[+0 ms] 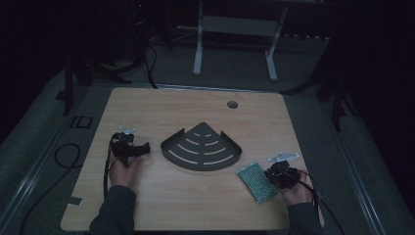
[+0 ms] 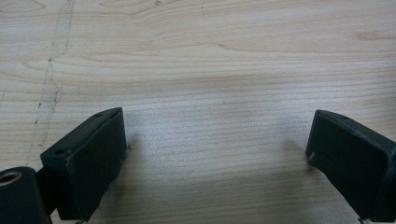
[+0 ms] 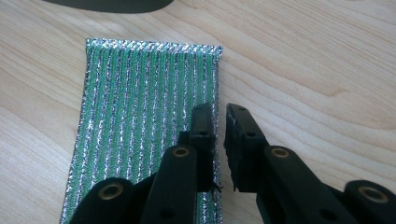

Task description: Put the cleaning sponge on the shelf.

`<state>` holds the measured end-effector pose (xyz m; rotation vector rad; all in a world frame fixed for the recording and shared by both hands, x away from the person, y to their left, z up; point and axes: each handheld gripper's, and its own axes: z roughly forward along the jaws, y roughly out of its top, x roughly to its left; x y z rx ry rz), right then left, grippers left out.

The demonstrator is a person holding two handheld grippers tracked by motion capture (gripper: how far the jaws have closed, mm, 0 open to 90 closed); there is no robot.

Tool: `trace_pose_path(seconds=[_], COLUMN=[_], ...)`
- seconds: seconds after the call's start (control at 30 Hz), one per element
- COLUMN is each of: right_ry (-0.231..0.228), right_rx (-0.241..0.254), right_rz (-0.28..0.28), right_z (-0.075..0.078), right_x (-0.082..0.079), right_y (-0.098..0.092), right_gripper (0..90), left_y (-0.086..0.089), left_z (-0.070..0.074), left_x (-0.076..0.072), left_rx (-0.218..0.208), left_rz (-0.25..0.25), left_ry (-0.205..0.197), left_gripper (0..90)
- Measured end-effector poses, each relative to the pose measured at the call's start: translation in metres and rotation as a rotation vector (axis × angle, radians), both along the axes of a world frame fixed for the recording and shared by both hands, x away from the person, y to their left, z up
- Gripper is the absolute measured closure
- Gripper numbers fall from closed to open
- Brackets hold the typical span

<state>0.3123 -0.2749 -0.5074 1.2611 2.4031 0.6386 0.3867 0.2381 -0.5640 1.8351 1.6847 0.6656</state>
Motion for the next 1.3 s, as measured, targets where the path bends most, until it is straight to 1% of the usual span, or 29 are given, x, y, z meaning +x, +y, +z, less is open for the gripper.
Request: trace_pose_path(seconds=[0.03,0.07,0.13,0.17,0.23,0.27,0.3,0.33,0.43,0.47,0.6,0.67,0.73,0.87,0.97,1.1,1.3], right_ry=[0.000,0.029,0.045,0.063,0.081,0.081,0.094,0.094,0.119,0.119,0.165,0.177,0.195,0.226,0.238,0.270,0.304], right_rx=[0.000,0.012,0.014,0.015,0.001,0.001,-0.006,-0.006,-0.003,-0.003,0.006,0.010,0.000,0.005,0.007,0.009,0.009], right_rz=[0.000,0.012,0.021,0.024,0.028,0.028,0.029,0.029,0.030,0.030,0.040,0.048,0.056,0.053,0.055,0.053,0.062], right_z=[0.000,0.001,0.001,0.001,0.001,0.001,0.001,0.001,0.003,0.003,0.005,0.006,0.007,0.007,0.006,0.003,0.001], right_x=[0.000,0.003,0.006,0.007,0.011,0.011,0.013,0.013,0.017,0.017,0.022,0.023,0.025,0.029,0.031,0.035,0.038], right_y=[0.000,-0.001,-0.001,-0.001,-0.002,-0.002,-0.003,-0.003,-0.004,-0.004,-0.005,-0.005,-0.005,-0.004,-0.004,-0.004,-0.004], right_gripper=[80.0,79.1,78.4,78.2,78.0,78.0,78.2,78.2,78.4,78.4,78.4,78.4,78.6,79.2,79.7,79.8,79.4], left_y=[0.000,0.000,0.000,0.000,0.000,0.000,0.000,0.000,0.000,0.000,0.000,0.000,0.000,0.000,0.000,0.000,0.000], left_z=[0.000,0.000,0.000,0.000,0.000,0.000,0.000,0.000,0.000,0.000,0.000,0.000,0.000,0.000,0.000,0.000,0.000], left_x=[0.000,0.000,0.000,0.000,0.000,0.000,0.000,0.000,0.000,0.000,0.000,0.000,0.000,0.000,0.000,0.000,0.000], left_rx=[0.000,0.000,0.000,0.000,0.000,0.000,0.000,0.000,0.000,0.000,0.000,0.000,0.000,0.000,0.000,0.000,0.000], left_rz=[0.000,0.000,0.000,0.000,0.000,0.000,0.000,0.000,0.000,0.000,0.000,0.000,0.000,0.000,0.000,0.000,0.000], left_ry=[0.000,0.000,0.000,0.000,0.000,0.000,0.000,0.000,0.000,0.000,0.000,0.000,0.000,0.000,0.000,0.000,0.000], left_gripper=[5.3,5.3,5.3,5.3,5.3,5.3,5.3,5.3,5.3,5.3,5.3,5.3,5.3,5.3,5.3,5.3,5.3])
